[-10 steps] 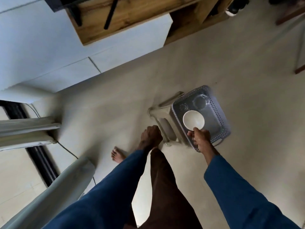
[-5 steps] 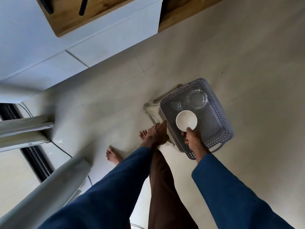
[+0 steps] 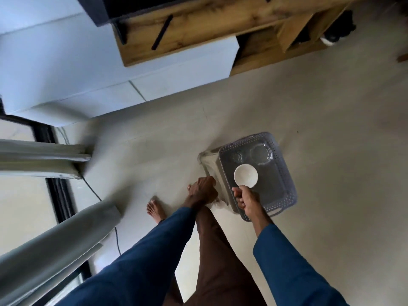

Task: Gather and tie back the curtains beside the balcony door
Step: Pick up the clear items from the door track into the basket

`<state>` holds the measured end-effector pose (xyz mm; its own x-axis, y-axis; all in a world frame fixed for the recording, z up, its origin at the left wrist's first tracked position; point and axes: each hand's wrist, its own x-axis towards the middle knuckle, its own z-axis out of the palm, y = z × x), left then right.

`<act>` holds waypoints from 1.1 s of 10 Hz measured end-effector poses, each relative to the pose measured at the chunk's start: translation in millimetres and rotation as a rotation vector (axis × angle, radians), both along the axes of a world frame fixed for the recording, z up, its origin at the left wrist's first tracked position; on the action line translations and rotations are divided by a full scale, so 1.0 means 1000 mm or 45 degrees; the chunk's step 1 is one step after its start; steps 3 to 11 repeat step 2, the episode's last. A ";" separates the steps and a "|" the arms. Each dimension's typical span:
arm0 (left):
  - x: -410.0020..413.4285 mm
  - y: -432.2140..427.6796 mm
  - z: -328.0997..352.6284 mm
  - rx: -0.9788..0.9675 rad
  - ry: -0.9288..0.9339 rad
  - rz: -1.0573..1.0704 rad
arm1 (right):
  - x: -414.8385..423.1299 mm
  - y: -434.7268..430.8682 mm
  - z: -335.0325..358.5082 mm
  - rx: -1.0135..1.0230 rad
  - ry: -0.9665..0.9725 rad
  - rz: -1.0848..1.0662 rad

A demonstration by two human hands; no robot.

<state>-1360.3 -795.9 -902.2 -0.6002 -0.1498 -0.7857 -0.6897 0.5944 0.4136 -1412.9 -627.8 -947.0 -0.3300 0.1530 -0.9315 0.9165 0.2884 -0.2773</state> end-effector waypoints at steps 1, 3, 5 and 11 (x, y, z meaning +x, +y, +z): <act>0.032 -0.028 0.041 -0.030 0.075 0.148 | 0.004 -0.043 0.047 -0.119 0.098 0.172; 0.068 -0.058 0.079 -0.086 0.133 0.344 | 0.014 -0.095 0.089 -0.237 0.212 0.401; 0.068 -0.058 0.079 -0.086 0.133 0.344 | 0.014 -0.095 0.089 -0.237 0.212 0.401; 0.068 -0.058 0.079 -0.086 0.133 0.344 | 0.014 -0.095 0.089 -0.237 0.212 0.401</act>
